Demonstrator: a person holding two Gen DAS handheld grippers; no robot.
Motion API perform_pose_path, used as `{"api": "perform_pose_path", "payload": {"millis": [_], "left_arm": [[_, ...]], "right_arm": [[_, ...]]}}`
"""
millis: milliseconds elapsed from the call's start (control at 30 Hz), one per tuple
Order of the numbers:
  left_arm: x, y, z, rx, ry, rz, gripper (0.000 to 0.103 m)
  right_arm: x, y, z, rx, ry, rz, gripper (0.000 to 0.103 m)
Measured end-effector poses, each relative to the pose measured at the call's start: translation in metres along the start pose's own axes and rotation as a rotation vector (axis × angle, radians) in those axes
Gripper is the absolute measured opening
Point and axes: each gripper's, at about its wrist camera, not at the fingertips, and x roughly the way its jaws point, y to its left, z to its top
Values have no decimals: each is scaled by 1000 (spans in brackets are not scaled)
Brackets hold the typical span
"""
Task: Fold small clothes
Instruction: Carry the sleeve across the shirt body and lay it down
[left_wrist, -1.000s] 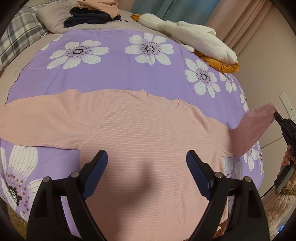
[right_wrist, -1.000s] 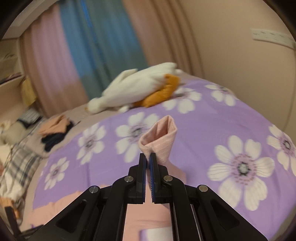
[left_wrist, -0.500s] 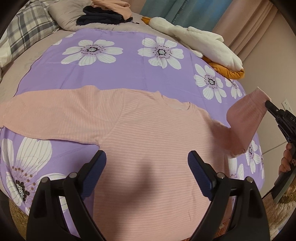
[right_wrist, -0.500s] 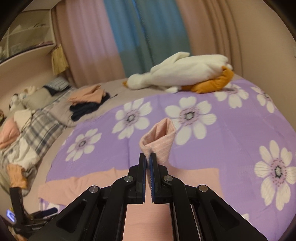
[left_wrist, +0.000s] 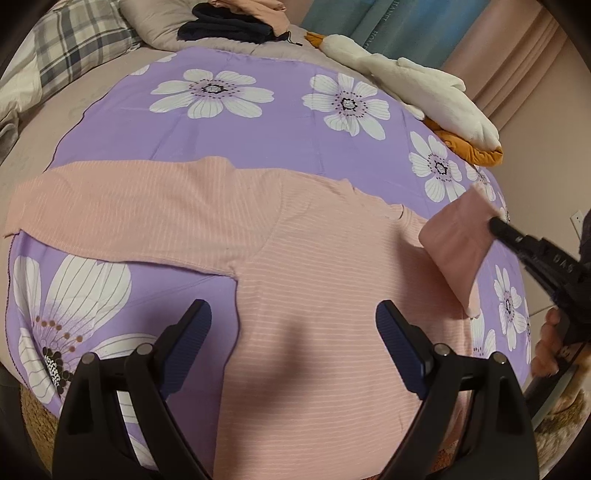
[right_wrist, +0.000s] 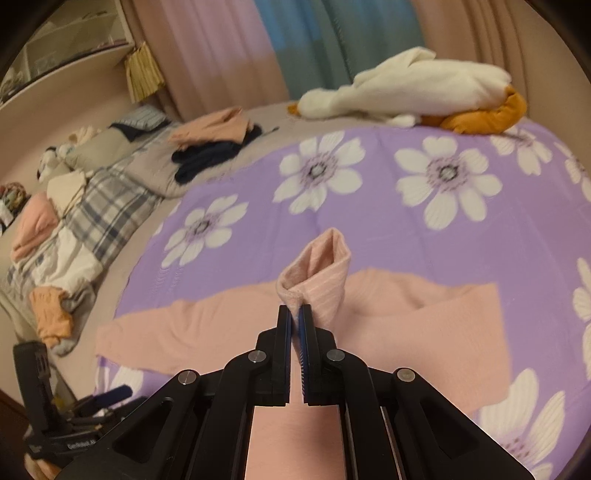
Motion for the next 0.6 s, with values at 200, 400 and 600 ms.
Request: {"api": "perform_pose_path", "payload": {"millis": [200,400,600], "left_arm": [[-3,9,-4,-11,4,6,91],[-3,21,-6,-29,11,23,91],[-3,27,-8,-40,15,18,92]], "right_arm": [[28,15,-16,-4,80,17,4],[51,20,-30,17,156,26,4],[73,22,-44,32,235,21,4]]}}
